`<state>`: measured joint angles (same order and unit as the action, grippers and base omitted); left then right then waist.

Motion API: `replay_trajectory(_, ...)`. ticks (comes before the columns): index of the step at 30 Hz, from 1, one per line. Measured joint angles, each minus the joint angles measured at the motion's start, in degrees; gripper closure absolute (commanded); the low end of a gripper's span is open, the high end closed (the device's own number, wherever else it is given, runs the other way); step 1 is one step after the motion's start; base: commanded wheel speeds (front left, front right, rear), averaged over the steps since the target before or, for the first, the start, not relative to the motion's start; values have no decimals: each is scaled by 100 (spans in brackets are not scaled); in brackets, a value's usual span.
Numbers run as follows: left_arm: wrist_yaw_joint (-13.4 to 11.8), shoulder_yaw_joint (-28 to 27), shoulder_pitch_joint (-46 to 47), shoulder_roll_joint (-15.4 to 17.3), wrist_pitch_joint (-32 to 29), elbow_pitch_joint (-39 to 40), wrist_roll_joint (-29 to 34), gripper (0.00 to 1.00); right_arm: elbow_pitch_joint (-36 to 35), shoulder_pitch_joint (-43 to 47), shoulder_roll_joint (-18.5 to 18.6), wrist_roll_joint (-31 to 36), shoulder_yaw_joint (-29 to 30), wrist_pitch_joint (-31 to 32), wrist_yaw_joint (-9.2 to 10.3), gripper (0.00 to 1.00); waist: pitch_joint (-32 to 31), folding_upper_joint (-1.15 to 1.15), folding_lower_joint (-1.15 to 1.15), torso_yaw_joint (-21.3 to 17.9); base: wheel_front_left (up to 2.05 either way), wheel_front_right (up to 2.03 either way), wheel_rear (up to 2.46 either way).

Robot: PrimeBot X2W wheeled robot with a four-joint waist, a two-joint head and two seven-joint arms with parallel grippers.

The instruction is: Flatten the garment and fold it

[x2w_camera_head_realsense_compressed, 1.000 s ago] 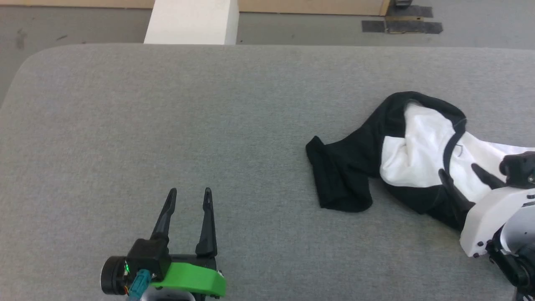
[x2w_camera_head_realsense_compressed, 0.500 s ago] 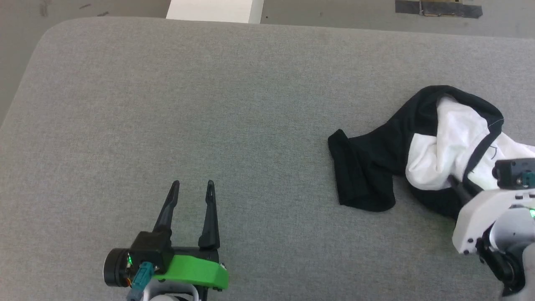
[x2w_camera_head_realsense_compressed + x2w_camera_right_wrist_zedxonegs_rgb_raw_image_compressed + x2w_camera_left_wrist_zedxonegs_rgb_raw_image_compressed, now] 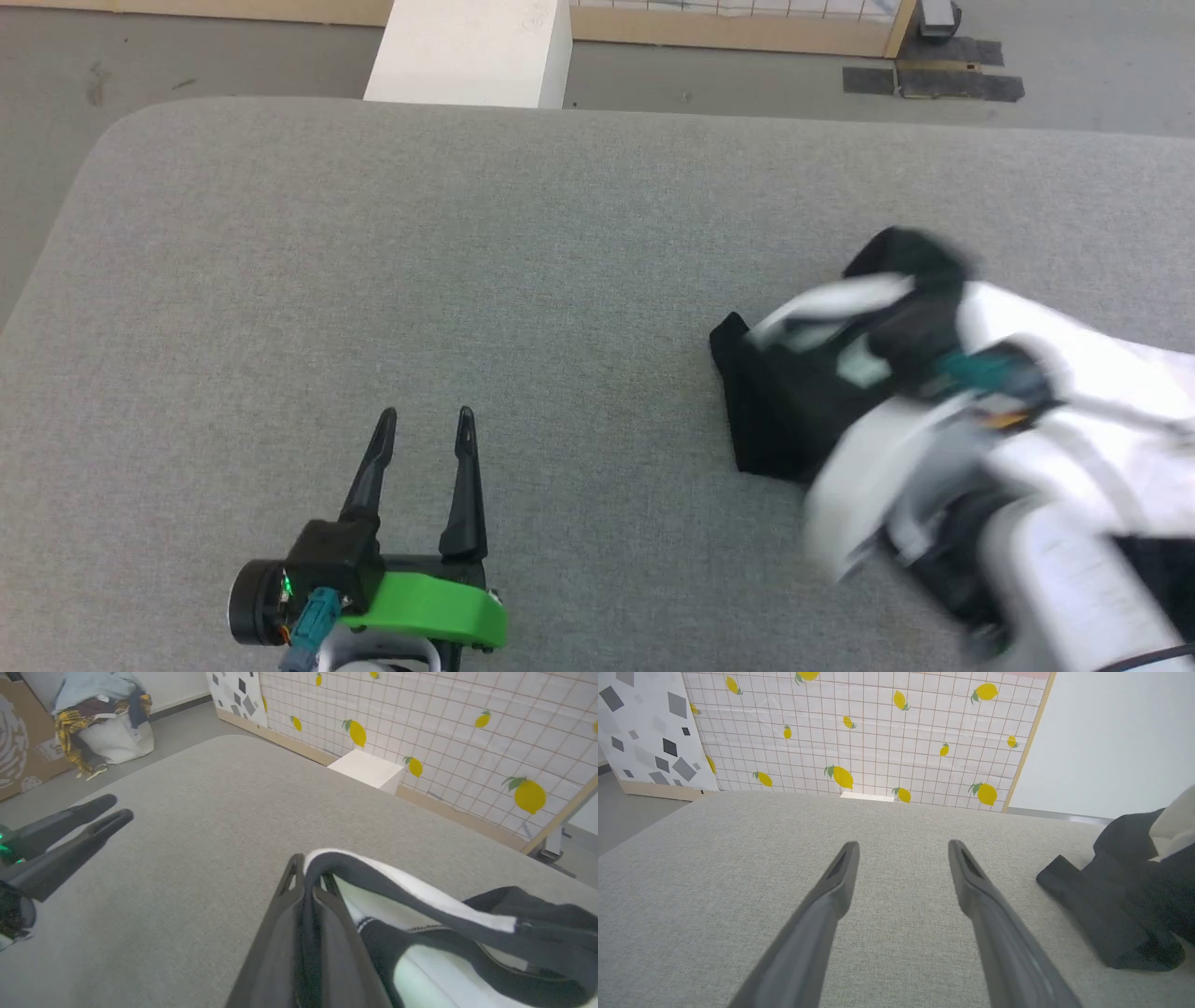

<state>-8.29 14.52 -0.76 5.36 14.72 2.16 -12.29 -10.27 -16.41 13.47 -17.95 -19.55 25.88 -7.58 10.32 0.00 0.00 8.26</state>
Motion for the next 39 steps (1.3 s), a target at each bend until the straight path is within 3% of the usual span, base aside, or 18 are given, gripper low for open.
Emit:
replay_trajectory(5,1,0,-37,5,1,-7,-32,0,218,130,7,-556,-1579,141,0,100,-2,0,0,34,0,0,0)
replay_trajectory(6,1,0,-38,7,0,-13,-32,0,316,176,22,-635,-1744,159,0,76,-2,0,0,41,0,0,0)
replay_trajectory(7,2,0,-38,8,0,-20,-33,0,454,243,34,-725,-1851,163,0,25,-4,0,0,48,0,0,0)
replay_trajectory(8,2,3,-38,8,1,-26,-33,0,570,268,76,-734,-1934,157,0,0,-8,0,0,53,0,0,0)
replay_trajectory(12,11,22,-40,9,0,-52,-36,0,795,263,181,-740,-1813,-33,0,0,-41,0,0,36,0,0,0)
replay_trajectory(16,14,48,-58,13,1,-68,-38,0,660,254,177,-793,-1182,-281,0,0,-84,0,0,-49,0,0,0)
replay_trajectory(22,9,64,-136,20,1,-24,-38,0,313,255,231,-617,579,-377,0,0,-116,0,0,-204,0,0,0)
replay_trajectory(25,7,62,-134,55,1,34,-29,0,361,255,390,-250,1545,-230,0,0,-44,0,0,-248,0,0,0)
replay_trajectory(31,-10,81,-74,81,1,121,16,0,918,268,612,409,2924,277,0,0,234,0,0,-295,0,0,0)
replay_trajectory(39,-9,119,128,75,1,112,36,0,1595,599,508,806,3628,1029,0,0,667,0,0,-319,0,0,0)
